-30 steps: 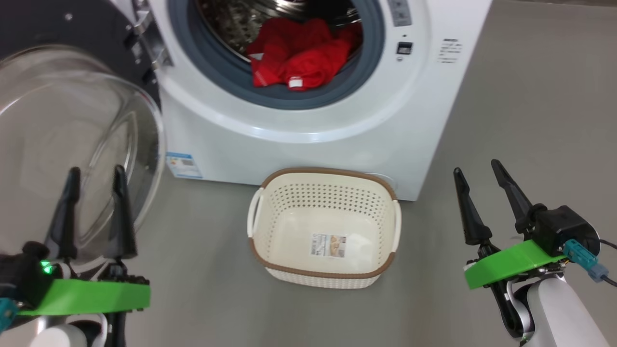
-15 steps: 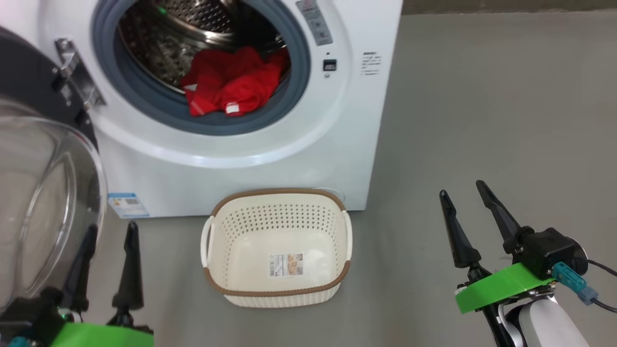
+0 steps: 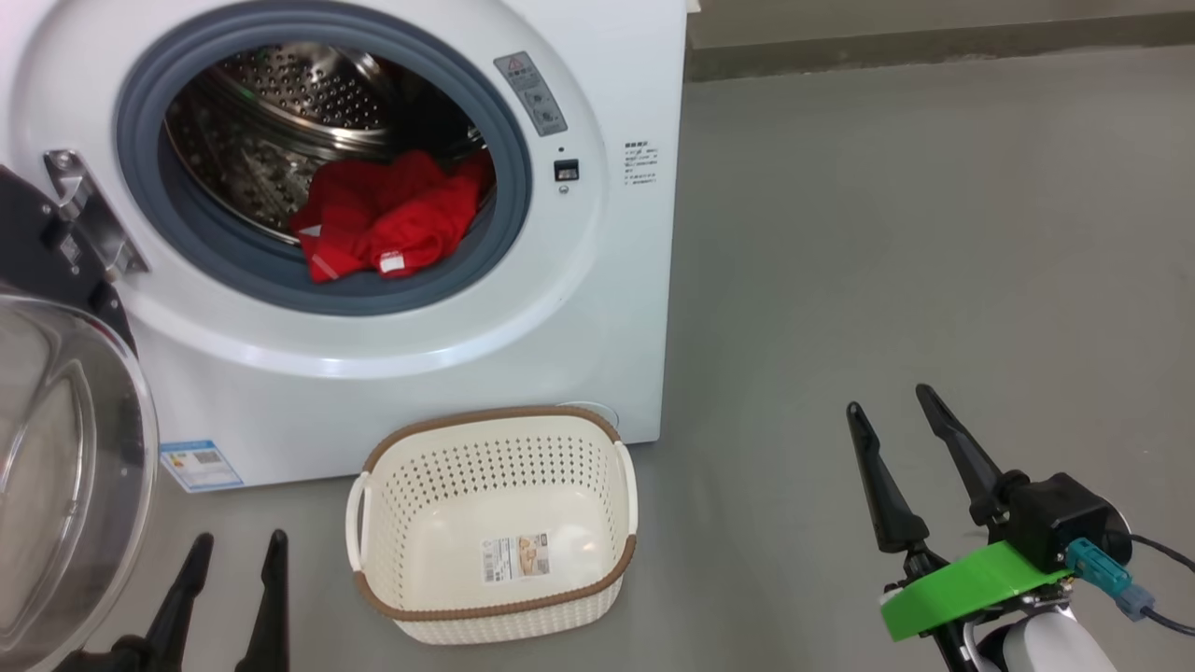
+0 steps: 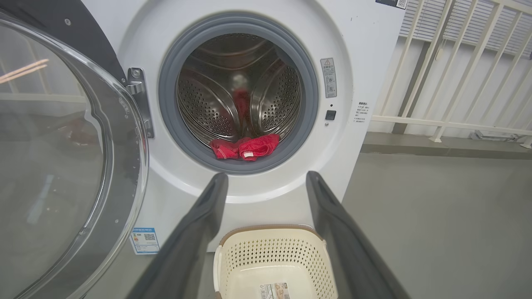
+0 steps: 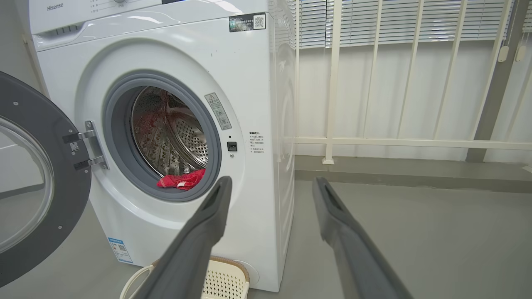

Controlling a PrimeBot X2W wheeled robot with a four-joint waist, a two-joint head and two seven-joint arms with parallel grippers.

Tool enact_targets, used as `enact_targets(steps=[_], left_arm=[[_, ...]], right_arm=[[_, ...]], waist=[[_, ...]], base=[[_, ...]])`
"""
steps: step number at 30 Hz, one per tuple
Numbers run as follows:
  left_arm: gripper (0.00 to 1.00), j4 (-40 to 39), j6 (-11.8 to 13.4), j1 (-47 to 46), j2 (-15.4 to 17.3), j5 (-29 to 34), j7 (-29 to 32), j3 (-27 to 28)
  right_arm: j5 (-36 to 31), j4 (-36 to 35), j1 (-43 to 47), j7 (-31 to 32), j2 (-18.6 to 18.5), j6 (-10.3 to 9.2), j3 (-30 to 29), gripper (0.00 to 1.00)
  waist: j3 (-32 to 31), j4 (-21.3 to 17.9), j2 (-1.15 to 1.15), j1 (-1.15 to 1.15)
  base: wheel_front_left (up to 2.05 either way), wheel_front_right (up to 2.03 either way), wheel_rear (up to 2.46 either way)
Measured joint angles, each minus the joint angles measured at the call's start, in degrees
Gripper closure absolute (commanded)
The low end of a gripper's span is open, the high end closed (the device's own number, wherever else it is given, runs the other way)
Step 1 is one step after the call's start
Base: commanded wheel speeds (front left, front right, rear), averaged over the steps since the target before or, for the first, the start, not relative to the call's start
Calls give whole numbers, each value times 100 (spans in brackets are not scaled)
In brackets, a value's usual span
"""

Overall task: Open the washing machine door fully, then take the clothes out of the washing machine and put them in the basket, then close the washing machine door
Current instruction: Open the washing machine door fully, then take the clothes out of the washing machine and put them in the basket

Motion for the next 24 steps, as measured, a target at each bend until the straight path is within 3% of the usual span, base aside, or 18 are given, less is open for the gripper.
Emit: enact_targets(steps=[24], left_arm=[[0, 116, 231, 339, -19, 37, -83, -44]], right_arm=[[-3, -46, 413, 0, -46, 0, -24, 0]], waist=[[-222, -126, 0, 0]], base=[[3, -3, 0]])
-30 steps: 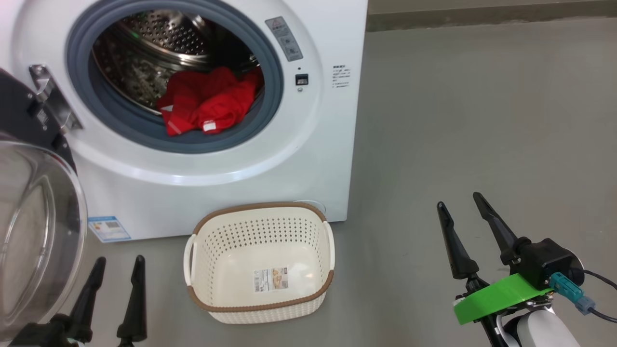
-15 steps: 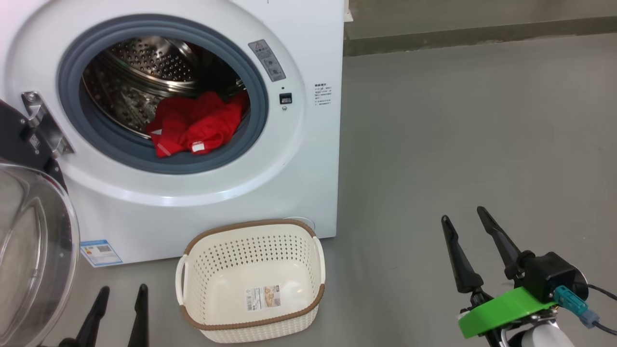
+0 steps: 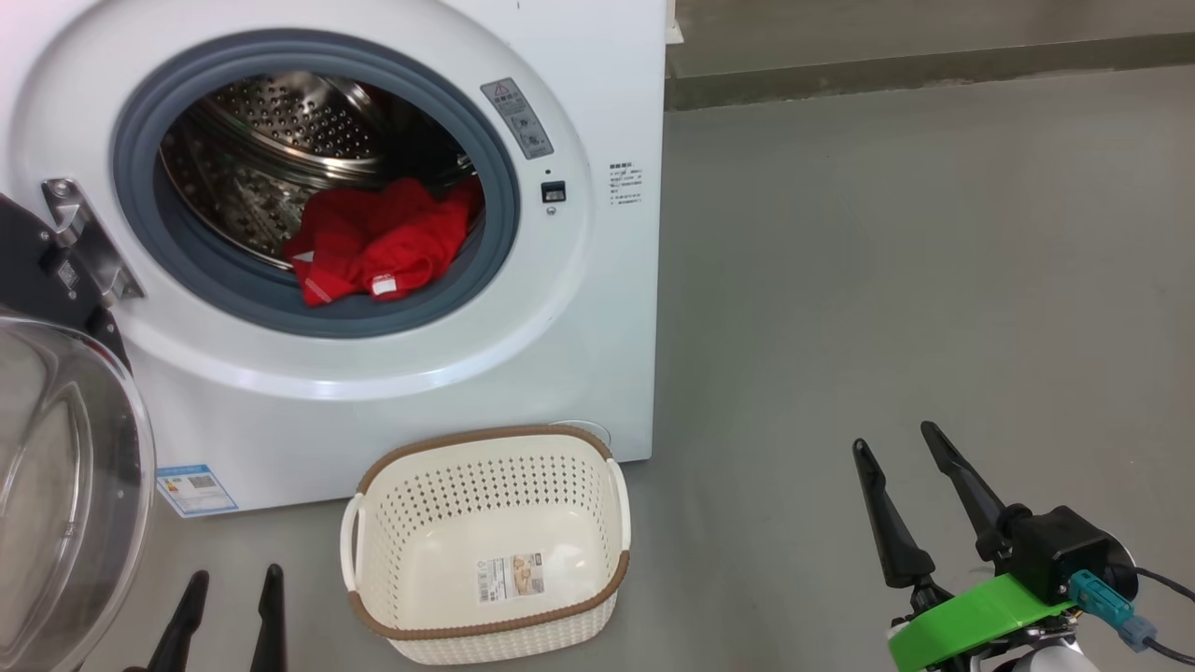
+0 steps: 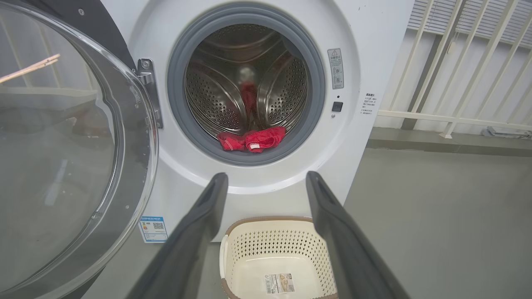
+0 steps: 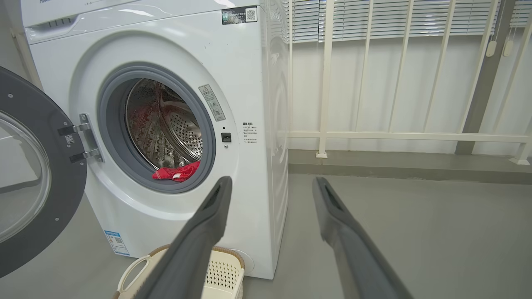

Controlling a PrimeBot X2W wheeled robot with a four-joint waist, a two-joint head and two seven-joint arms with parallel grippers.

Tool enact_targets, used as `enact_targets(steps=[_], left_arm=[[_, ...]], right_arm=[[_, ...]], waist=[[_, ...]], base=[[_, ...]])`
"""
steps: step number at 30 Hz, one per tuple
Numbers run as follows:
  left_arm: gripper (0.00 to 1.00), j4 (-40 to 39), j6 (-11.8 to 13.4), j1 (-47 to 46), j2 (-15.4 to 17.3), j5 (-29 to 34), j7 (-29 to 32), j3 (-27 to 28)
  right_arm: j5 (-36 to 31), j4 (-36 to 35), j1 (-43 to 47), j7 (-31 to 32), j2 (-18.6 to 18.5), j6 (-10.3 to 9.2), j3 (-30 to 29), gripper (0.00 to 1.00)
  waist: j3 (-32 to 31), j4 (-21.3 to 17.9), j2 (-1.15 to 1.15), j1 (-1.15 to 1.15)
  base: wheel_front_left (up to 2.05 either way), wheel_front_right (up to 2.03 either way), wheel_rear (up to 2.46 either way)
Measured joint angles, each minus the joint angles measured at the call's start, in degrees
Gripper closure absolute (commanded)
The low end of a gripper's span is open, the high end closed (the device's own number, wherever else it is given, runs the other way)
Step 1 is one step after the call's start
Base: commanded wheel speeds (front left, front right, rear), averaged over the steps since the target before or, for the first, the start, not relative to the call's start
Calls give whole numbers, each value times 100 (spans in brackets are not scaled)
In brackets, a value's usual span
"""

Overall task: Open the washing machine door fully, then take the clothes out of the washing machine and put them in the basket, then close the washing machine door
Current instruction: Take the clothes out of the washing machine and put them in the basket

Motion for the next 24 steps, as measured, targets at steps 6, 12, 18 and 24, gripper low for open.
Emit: enact_targets(steps=[6, 12, 18, 24], left_arm=[[0, -86, 75, 9, 10, 3, 0, 4], [0, -180, 123, 31, 19, 1, 0, 18], [0, -315, 120, 30, 24, -24, -18, 36], [0, -368, 114, 30, 42, -11, -25, 3]], right_arm=[[0, 11, 0, 0, -2, 0, 33, 0], [0, 29, 0, 0, -16, 0, 67, 0], [0, 66, -1, 0, -44, 0, 78, 0], [0, 88, -2, 0, -56, 0, 78, 0]], waist=[[9, 20, 0, 0], [27, 30, 0, 0], [33, 38, 0, 0], [19, 48, 0, 0]], base=[[85, -85, 0], [157, -157, 0], [196, -196, 0], [121, -121, 0]])
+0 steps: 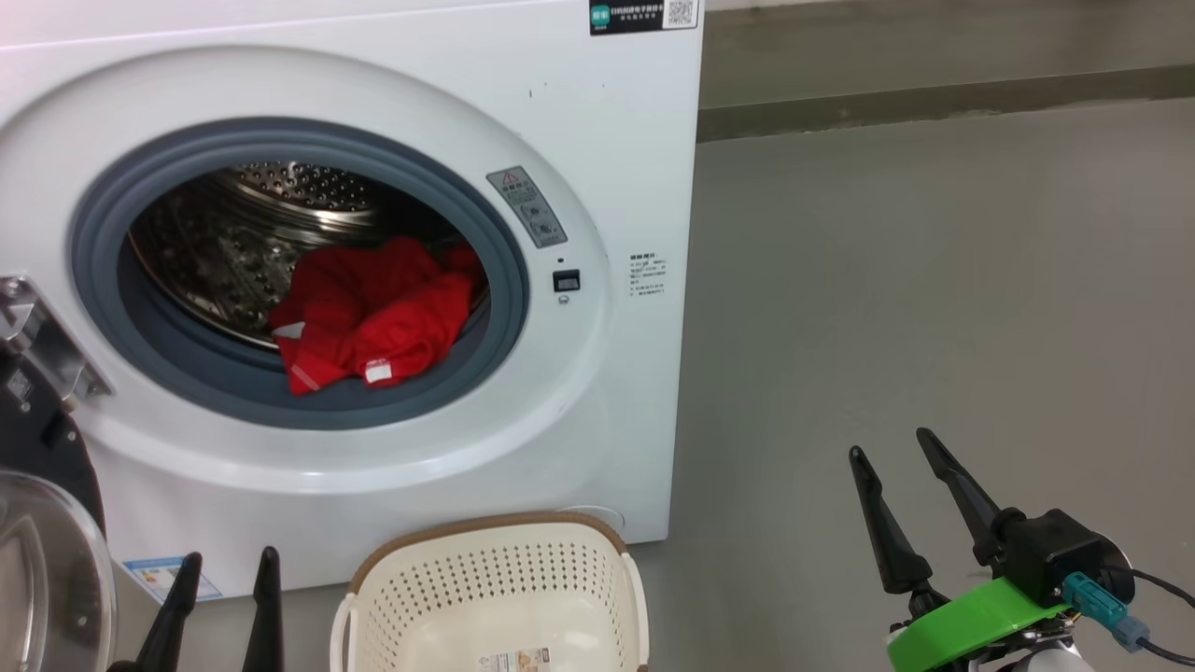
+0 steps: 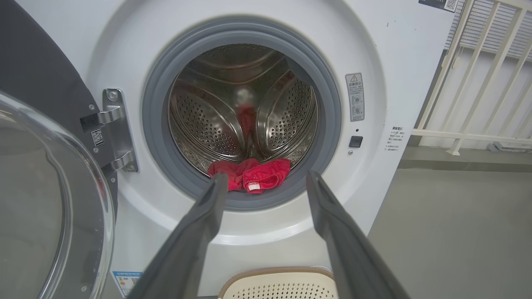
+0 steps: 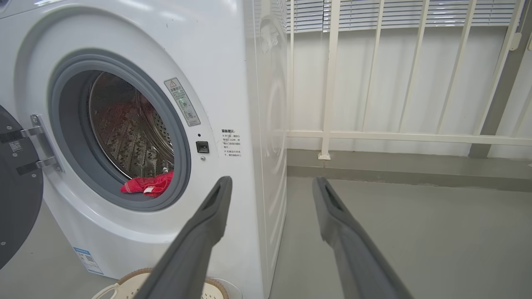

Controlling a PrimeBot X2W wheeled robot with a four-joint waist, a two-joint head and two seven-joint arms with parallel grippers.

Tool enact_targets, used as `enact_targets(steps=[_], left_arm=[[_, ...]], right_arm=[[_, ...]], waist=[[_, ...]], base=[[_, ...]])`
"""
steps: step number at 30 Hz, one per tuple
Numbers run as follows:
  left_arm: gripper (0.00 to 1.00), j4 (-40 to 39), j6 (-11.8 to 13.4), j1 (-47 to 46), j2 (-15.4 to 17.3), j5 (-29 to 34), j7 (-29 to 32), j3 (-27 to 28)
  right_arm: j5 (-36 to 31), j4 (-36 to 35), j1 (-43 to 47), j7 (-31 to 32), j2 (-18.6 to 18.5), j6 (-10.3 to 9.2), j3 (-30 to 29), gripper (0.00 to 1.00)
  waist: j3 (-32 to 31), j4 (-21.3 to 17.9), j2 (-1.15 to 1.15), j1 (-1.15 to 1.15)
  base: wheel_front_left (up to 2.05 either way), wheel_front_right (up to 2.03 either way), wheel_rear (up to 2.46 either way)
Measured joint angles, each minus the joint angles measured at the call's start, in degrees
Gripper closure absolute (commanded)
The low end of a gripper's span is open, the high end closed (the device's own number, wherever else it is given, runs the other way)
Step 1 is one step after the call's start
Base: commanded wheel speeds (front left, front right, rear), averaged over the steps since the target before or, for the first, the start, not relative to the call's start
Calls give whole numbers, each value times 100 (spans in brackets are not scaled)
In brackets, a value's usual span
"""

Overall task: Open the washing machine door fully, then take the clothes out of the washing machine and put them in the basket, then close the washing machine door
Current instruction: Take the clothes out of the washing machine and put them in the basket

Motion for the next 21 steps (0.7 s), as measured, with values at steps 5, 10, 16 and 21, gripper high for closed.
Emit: enact_targets(steps=[5, 10, 16, 21], left_arm=[[0, -25, 0, 1, -12, -54, 0, -8], [0, -35, 9, 15, -32, -55, -1, -2], [0, -53, 71, 25, -33, -51, -43, 5], [0, -75, 110, 38, -33, -49, -45, 5]], right_arm=[[0, 2, 0, 0, -2, 0, -2, 0], [0, 8, 0, 0, -7, 0, -1, 0], [0, 10, 0, 0, -66, 0, -12, 0], [0, 9, 0, 0, -68, 0, -15, 0]], waist=[[-4, 12, 0, 0], [-23, 14, 0, 0], [-32, 19, 0, 0], [-26, 22, 0, 0]], base=[[46, -46, 0], [1, -1, 0], [0, 0, 0], [0, 0, 0]])
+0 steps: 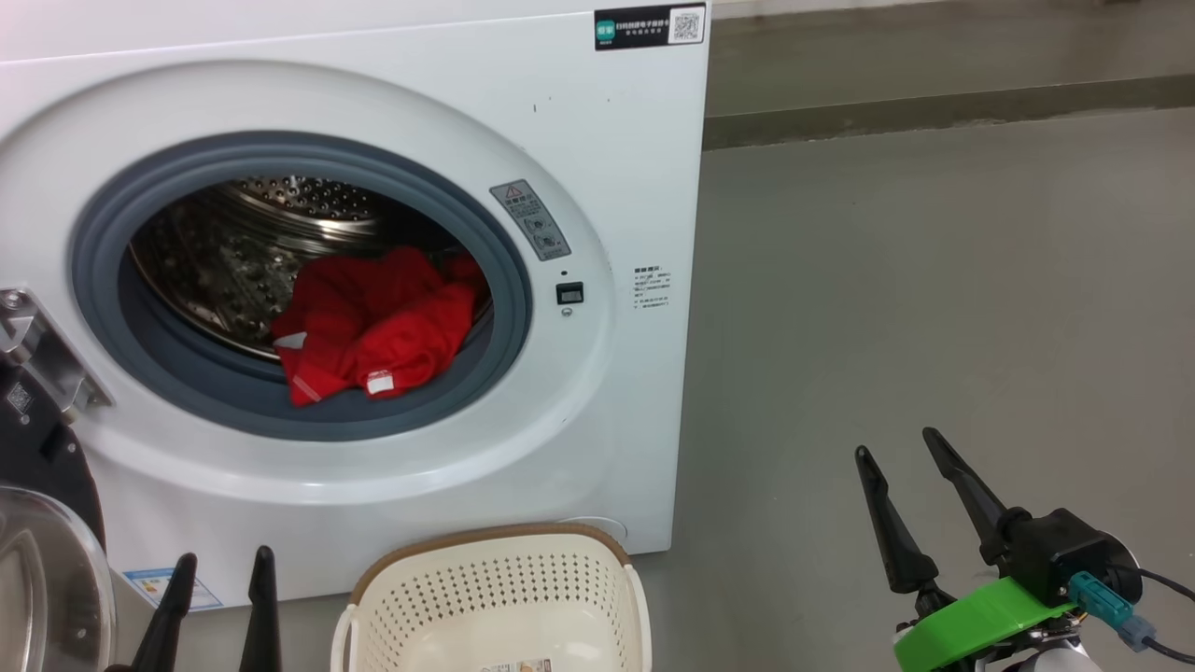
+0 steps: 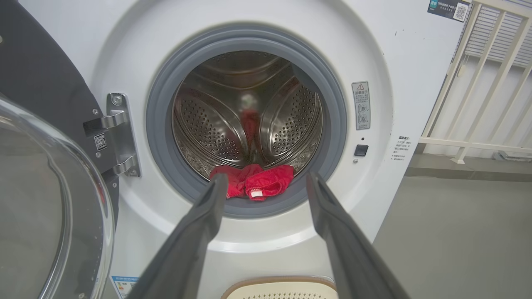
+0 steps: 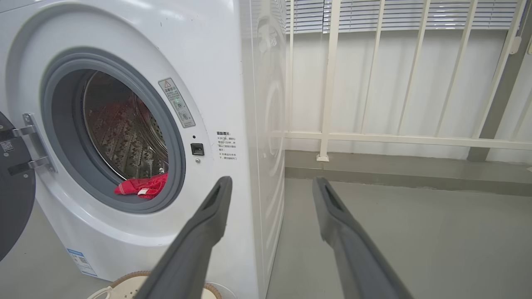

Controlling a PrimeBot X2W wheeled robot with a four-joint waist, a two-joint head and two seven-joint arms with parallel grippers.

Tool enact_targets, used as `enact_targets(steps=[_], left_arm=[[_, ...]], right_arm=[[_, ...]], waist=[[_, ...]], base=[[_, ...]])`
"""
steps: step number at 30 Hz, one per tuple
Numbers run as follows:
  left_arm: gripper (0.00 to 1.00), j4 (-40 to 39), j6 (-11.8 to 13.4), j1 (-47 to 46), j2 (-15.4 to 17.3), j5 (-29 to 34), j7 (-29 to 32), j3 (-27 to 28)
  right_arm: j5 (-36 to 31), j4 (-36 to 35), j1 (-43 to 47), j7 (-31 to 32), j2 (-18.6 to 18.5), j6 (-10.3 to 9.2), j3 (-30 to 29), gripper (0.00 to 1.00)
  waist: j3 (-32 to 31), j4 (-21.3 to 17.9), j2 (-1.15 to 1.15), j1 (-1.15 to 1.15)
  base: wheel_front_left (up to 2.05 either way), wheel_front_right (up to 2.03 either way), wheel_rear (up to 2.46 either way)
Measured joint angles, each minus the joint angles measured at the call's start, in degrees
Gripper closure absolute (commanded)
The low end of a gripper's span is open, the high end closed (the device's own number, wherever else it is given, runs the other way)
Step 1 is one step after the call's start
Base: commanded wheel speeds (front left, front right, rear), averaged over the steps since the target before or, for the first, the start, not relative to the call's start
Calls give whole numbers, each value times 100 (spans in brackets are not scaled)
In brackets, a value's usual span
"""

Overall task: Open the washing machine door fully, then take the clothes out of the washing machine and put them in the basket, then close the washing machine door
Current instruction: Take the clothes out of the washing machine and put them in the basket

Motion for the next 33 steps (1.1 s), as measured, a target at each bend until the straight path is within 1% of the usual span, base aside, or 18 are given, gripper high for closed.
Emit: enact_targets(steps=[6, 15, 19, 25, 29, 33], left_arm=[[0, 0, 48, 63, -11, -2, -4, 8], [0, -1, 49, 62, -14, -8, -5, -4], [0, 24, 99, 13, -83, -41, -5, -35], [0, 87, 160, -351, -132, -42, -4, -100], [0, 163, 313, -675, -154, 5, 12, -138], [0, 301, 320, -1174, -178, 13, 63, -230]], right_arm=[[0, 0, 0, 0, 0, 0, 18, 0], [0, -12, -2, 0, -22, 0, 56, 0], [0, -70, -3, 0, -43, 0, 74, 0], [-1, -171, -8, 0, -48, 0, 3, 0], [-7, -253, -21, 0, -51, 0, 30, 0], [-7, -332, -171, 0, -69, 0, 71, 0]], waist=[[27, 3, 0, 0], [93, 47, 0, 0], [165, 108, 0, 0], [293, 255, 0, 0], [463, 337, 0, 0], [705, 411, 0, 0]], base=[[0, 0, 0], [0, 0, 0], [0, 0, 0], [0, 0, 0], [0, 0, 0], [0, 0, 0]])
